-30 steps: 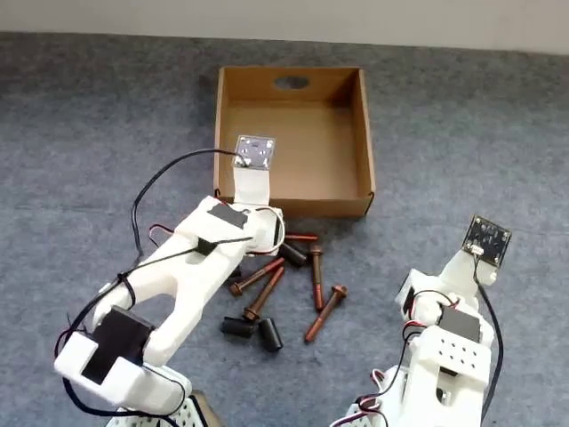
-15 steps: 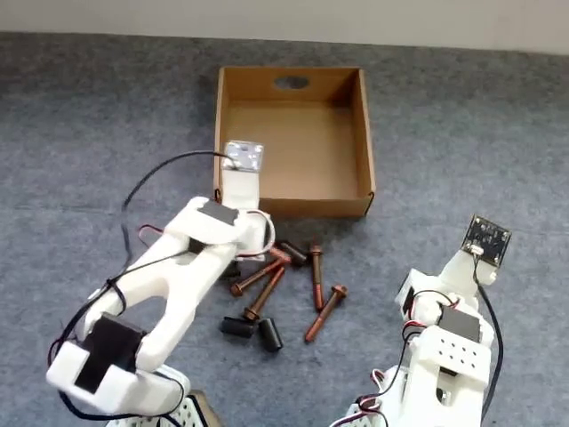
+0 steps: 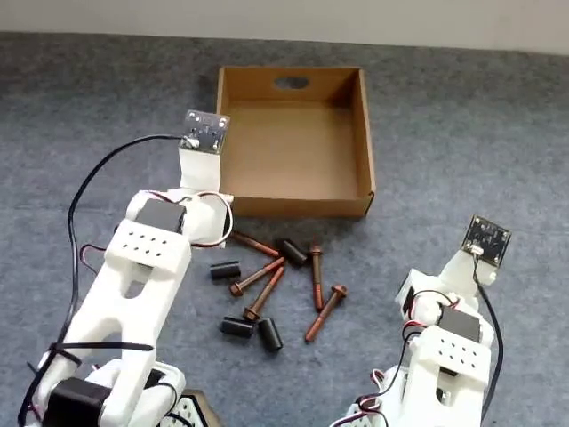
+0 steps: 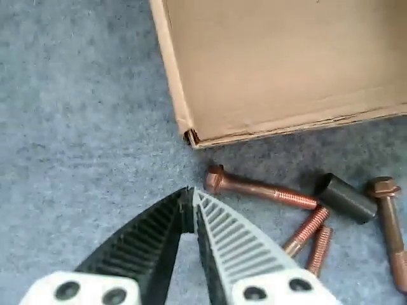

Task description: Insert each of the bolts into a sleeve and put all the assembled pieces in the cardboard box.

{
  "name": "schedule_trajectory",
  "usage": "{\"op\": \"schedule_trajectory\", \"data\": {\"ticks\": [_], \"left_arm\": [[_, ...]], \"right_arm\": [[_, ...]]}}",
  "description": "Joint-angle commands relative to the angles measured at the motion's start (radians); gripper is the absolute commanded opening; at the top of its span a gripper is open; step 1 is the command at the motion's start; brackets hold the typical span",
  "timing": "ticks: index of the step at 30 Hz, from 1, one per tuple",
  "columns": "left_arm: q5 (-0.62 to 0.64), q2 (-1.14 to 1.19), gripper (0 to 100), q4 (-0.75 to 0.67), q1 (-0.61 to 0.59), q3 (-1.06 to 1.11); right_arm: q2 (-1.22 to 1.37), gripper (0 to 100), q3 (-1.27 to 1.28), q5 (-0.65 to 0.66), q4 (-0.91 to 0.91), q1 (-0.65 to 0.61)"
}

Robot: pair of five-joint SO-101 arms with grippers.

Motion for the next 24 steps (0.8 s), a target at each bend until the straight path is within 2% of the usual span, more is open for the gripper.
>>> {"op": "schedule_trajectory", "data": {"ticks": [1, 3, 6, 9, 16, 24], "left_arm": [[0.183, 0.036, 20, 0.003, 0.019, 0.030], [0.290, 0.093, 26, 0.002, 0.022, 0.036], [0.437, 0.186, 25, -0.032, 0.022, 0.018], [0.522, 0.283, 25, -0.058, 0.022, -0.012], [0.560, 0.444, 25, -0.055, 0.019, -0.142], [0.560, 0.453, 25, -0.055, 0.022, -0.166]], "right_arm": [[-0.010, 0.6, -0.005, 0.002, -0.015, -0.005], [-0.010, 0.6, -0.005, 0.002, -0.015, -0.005], [-0.010, 0.6, -0.005, 0.002, -0.015, -0.005], [-0.010, 0.6, -0.005, 0.002, -0.015, -0.005], [-0.010, 0.6, -0.004, 0.002, -0.015, -0.005], [-0.010, 0.6, -0.004, 0.002, -0.015, -0.005]]}}
